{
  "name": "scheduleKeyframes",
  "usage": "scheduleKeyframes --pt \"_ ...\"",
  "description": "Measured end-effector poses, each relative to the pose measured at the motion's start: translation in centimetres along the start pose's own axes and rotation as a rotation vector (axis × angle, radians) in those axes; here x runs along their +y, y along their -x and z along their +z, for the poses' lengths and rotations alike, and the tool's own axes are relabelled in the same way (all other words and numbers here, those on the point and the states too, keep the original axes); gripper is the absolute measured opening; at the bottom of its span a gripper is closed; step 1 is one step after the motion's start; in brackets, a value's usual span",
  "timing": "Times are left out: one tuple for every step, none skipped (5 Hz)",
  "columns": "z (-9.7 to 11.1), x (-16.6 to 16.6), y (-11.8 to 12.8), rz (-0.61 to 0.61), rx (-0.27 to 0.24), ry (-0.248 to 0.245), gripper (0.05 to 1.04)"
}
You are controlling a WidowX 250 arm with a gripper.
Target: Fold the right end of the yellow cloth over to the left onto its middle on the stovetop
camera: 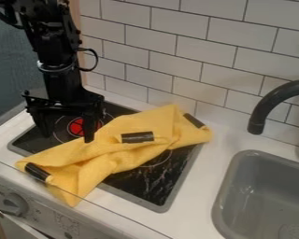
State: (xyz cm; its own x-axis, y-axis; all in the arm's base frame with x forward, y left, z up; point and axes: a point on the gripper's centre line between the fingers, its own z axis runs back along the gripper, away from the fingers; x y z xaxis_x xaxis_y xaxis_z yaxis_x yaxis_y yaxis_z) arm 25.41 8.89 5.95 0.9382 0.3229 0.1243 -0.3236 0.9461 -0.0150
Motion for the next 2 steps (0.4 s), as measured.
scheduleKeyframes --pt "-0.5 -0.2 0.4 -0.003 0.025 0.001 0.999" --pt "-0.6 -1.5 0.6 -0.043 0.039 0.009 0.999"
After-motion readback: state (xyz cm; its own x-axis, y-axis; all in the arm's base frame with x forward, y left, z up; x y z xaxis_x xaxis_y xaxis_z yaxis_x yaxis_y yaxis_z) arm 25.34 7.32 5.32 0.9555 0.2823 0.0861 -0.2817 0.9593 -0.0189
